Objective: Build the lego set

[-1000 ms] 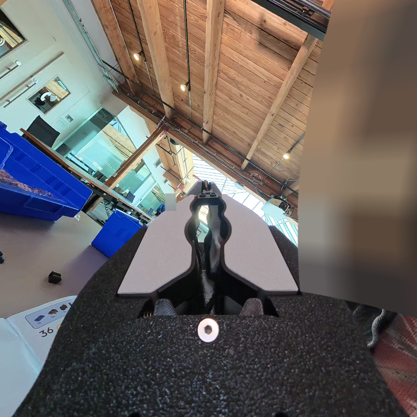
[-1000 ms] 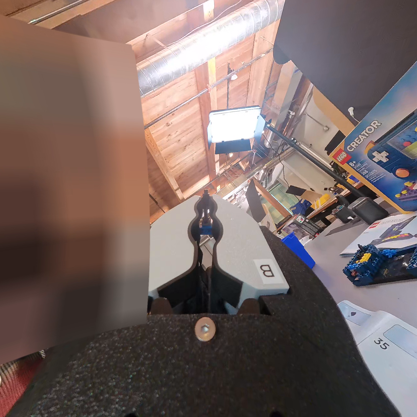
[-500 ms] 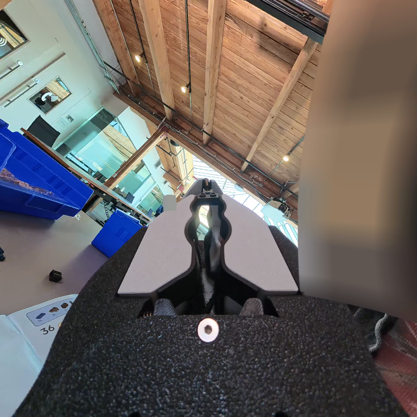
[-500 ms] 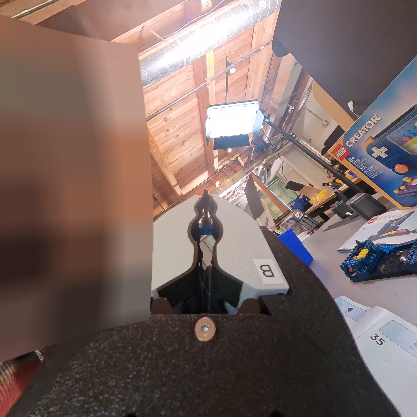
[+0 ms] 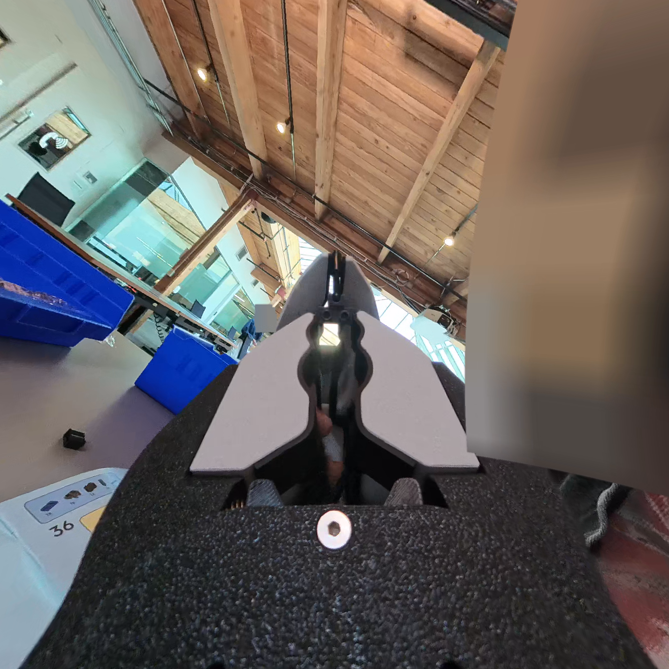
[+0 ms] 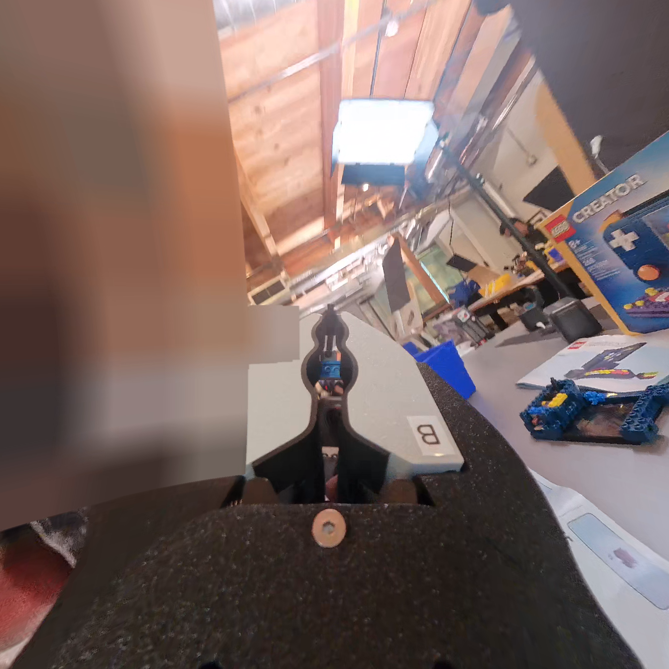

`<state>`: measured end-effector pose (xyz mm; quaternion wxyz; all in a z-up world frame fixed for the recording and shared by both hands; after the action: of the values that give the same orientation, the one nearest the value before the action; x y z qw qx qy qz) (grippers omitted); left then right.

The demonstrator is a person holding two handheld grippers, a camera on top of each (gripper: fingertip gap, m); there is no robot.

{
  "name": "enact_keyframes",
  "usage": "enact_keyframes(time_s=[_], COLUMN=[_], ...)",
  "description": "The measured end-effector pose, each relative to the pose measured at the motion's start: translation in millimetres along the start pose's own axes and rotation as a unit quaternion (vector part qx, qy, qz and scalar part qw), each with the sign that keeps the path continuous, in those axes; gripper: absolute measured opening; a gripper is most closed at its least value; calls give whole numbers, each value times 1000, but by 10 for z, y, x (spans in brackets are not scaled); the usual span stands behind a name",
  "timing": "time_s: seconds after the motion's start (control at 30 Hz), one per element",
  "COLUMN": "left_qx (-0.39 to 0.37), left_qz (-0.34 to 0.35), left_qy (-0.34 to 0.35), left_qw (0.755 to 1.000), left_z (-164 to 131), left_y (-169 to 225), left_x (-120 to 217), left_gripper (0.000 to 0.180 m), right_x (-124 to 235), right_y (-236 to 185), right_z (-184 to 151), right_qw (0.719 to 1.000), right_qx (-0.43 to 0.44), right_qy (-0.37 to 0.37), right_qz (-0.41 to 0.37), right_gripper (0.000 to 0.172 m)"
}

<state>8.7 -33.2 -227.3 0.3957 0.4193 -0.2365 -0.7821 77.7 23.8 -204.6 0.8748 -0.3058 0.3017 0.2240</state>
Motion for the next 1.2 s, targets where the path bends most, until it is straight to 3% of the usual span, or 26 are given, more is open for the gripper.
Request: enact_keyframes(time_s=[0.33, 0.5, 0.63, 0.73, 1.03, 1.2], left_qx=[-58, -126, -162, -177, -187, -208], left_qz=[12, 55, 71, 84, 79, 94], left_qy=[-29, -101, -197, -232, -251, -273], left_qw=[998, 985, 964, 953, 947, 934], left_z=[-2, 61, 58, 10, -14, -45], left_y=[33, 52, 41, 25, -19, -59], left_x=[18, 86, 110, 134, 162, 170], left_gripper=[16, 16, 16, 16, 16, 16], right_x=[55, 174, 287, 292, 438, 459], right_y=[-32, -54, -20, -19, -109, -124], right_z=[48, 55, 45, -40, -134, -121], right_qw=[999, 998, 997, 997, 996, 995], right_qx=[-11, -20, -74, -83, -49, -24], right_qy=[-29, -58, 20, 1, 29, -30], right_qz=[15, 8, 10, 1, -67, -91], right_gripper=[5, 5, 5, 4, 5, 4])
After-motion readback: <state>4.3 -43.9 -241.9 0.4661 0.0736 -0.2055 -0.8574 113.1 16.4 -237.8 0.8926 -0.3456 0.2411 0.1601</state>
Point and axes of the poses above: each gripper's, where its closed fingertips meet, x back along the fingers, z out of its top, y = z × x across the jaws, the point moved 8 cm from there along x, back along the fingers, and after that the axes turned 13 degrees about z, right-handed, at the moved point
